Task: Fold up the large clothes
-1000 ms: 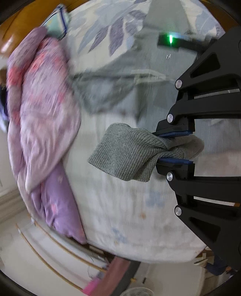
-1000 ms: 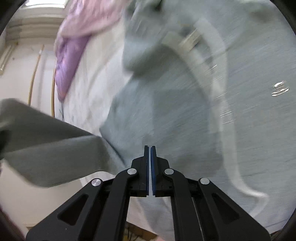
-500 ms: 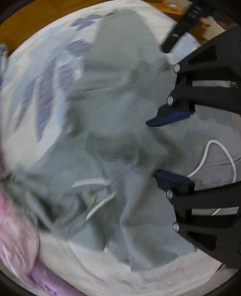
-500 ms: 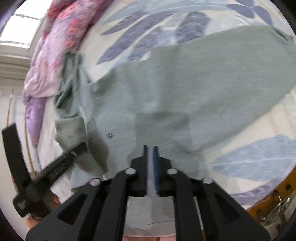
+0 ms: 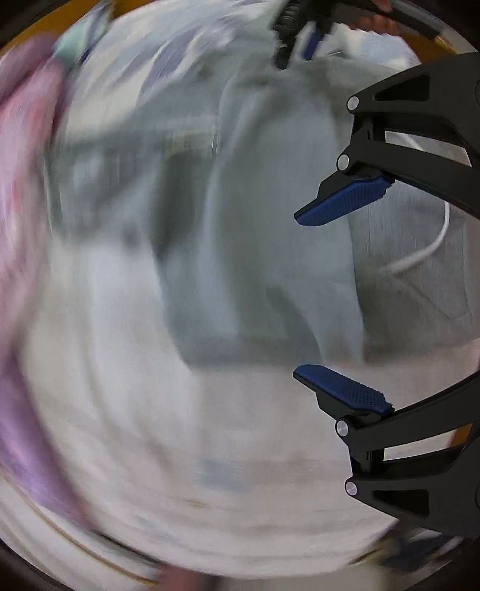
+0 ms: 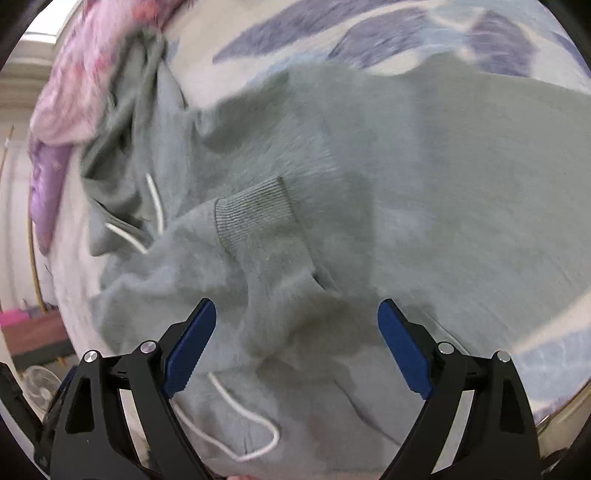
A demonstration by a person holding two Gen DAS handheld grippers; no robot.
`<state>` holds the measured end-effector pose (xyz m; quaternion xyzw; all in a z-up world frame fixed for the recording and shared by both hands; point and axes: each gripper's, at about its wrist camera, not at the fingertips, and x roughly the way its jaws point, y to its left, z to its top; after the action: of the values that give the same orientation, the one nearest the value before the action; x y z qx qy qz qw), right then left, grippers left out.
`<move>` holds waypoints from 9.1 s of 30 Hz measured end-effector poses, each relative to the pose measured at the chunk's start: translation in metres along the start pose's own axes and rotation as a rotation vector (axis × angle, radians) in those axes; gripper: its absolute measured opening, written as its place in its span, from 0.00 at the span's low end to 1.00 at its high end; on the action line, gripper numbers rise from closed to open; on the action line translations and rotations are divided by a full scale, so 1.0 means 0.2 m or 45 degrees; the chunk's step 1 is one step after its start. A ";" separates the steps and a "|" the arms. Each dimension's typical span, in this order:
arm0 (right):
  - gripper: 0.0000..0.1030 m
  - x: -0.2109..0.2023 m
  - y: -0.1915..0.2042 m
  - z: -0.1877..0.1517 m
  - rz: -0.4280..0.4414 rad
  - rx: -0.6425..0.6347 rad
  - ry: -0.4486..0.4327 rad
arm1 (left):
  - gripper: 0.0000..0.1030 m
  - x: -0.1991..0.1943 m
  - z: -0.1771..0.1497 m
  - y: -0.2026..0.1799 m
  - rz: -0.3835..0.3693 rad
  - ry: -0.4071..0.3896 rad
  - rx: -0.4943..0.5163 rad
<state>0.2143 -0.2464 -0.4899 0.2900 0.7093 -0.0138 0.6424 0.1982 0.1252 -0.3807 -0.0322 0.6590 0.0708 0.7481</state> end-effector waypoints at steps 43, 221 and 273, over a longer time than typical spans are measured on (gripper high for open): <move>0.25 0.06 0.10 -0.11 -0.448 -0.395 -0.029 | 0.37 0.54 -0.01 0.15 0.051 0.276 -0.099; 0.10 -1.70 0.87 -0.28 0.262 -0.726 -0.958 | 0.03 0.58 -0.24 -1.38 -0.712 0.225 0.228; 0.25 -0.01 -0.40 -0.14 0.212 0.640 0.065 | 0.19 0.39 -0.10 0.51 -0.393 0.203 -0.622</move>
<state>0.1548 -0.3015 -0.5117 0.4979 0.6734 -0.1291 0.5310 0.1730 0.2273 -0.4568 -0.3165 0.6663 0.1102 0.6661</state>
